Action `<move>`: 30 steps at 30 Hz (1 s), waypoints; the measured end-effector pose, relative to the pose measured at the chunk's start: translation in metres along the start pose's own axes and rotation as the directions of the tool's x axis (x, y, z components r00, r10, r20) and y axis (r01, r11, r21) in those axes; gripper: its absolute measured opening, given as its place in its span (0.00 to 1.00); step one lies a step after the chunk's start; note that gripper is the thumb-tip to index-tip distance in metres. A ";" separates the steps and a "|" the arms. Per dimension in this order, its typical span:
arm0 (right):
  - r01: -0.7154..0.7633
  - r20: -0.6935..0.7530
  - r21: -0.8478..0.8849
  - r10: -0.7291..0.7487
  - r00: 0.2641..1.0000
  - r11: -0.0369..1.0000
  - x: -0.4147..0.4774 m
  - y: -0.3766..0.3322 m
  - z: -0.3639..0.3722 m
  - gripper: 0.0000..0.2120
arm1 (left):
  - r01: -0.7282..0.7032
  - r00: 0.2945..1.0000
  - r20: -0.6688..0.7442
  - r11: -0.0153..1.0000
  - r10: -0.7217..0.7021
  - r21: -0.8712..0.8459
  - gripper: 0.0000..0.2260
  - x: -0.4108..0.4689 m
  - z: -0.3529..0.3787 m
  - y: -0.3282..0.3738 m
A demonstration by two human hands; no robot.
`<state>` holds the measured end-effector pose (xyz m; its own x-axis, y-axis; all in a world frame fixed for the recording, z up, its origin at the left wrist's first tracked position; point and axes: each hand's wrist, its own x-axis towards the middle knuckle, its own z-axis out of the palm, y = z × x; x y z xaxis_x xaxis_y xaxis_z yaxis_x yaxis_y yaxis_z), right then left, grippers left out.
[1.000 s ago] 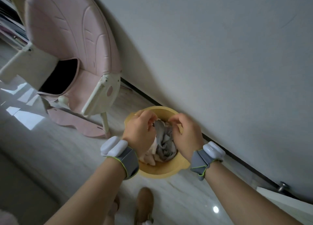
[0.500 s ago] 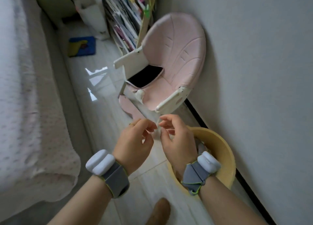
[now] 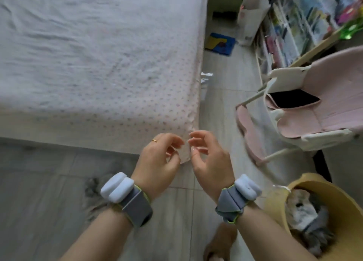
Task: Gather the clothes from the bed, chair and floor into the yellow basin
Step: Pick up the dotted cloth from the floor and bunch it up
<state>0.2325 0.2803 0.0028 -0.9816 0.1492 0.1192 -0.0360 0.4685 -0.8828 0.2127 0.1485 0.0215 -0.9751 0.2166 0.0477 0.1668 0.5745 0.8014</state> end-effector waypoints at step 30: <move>0.478 0.834 -0.198 -0.110 0.541 0.856 -0.128 0.278 0.534 0.51 | 0.605 0.731 -0.396 0.796 -0.556 0.000 0.33 -0.252 0.053 -0.581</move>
<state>0.2483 -0.0734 -0.5003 -0.6835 -0.6967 -0.2177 -0.4632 0.6445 -0.6083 0.3698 -0.1975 -0.4877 -0.8633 -0.4736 -0.1745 -0.4575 0.5881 0.6670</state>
